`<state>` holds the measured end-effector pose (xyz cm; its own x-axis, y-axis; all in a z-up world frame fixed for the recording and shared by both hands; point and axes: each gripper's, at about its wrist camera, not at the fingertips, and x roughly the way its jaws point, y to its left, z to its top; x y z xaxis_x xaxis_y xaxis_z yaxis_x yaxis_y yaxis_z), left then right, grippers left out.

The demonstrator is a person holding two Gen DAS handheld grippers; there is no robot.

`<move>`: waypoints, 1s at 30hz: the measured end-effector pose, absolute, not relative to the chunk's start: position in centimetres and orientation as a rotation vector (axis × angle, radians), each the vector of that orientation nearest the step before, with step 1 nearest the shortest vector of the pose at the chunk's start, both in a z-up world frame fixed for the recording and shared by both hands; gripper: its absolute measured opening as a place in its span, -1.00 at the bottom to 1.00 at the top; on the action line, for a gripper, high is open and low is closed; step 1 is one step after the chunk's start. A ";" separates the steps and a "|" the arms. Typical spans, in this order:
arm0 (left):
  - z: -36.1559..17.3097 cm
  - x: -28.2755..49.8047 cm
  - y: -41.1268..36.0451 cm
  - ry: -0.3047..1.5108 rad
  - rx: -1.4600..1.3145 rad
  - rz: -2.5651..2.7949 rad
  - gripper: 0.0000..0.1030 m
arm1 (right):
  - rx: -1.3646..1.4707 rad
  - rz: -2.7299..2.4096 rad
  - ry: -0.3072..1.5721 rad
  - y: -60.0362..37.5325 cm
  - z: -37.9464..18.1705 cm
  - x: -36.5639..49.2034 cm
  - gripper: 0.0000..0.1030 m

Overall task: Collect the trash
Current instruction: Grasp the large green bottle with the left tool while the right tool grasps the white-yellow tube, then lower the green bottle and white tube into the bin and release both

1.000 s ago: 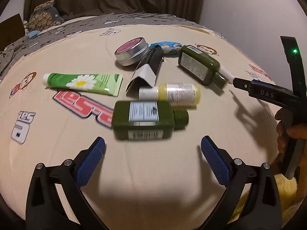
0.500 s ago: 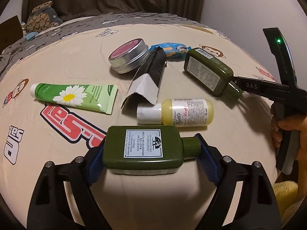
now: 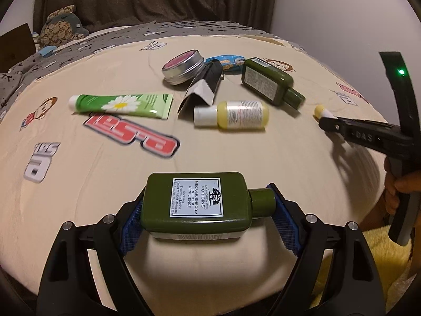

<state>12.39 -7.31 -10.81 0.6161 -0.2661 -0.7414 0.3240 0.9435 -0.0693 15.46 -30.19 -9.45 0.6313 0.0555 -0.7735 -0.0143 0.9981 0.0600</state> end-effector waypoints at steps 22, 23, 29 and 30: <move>-12.5 0.5 -4.1 0.895 0.089 -0.367 0.56 | 0.064 0.255 0.929 -23.3 -11.7 0.9 -0.59; -13.1 0.3 -4.1 0.912 0.090 -0.370 0.56 | 0.070 0.260 0.946 -23.3 -12.3 0.5 -0.59; -17.1 -0.5 -3.8 1.032 0.078 -0.377 0.56 | 0.090 0.280 1.050 -22.3 -15.8 -0.6 -0.59; -17.8 -0.6 -3.7 1.053 0.075 -0.379 0.56 | 0.090 0.281 1.067 -22.2 -16.3 -0.7 -0.59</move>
<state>-0.63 -3.73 -17.78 0.4367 -0.2684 -0.8586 0.3397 0.9330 -0.1189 -0.65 -22.15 -16.30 0.4514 0.2699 -0.8505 -0.1837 0.9608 0.2075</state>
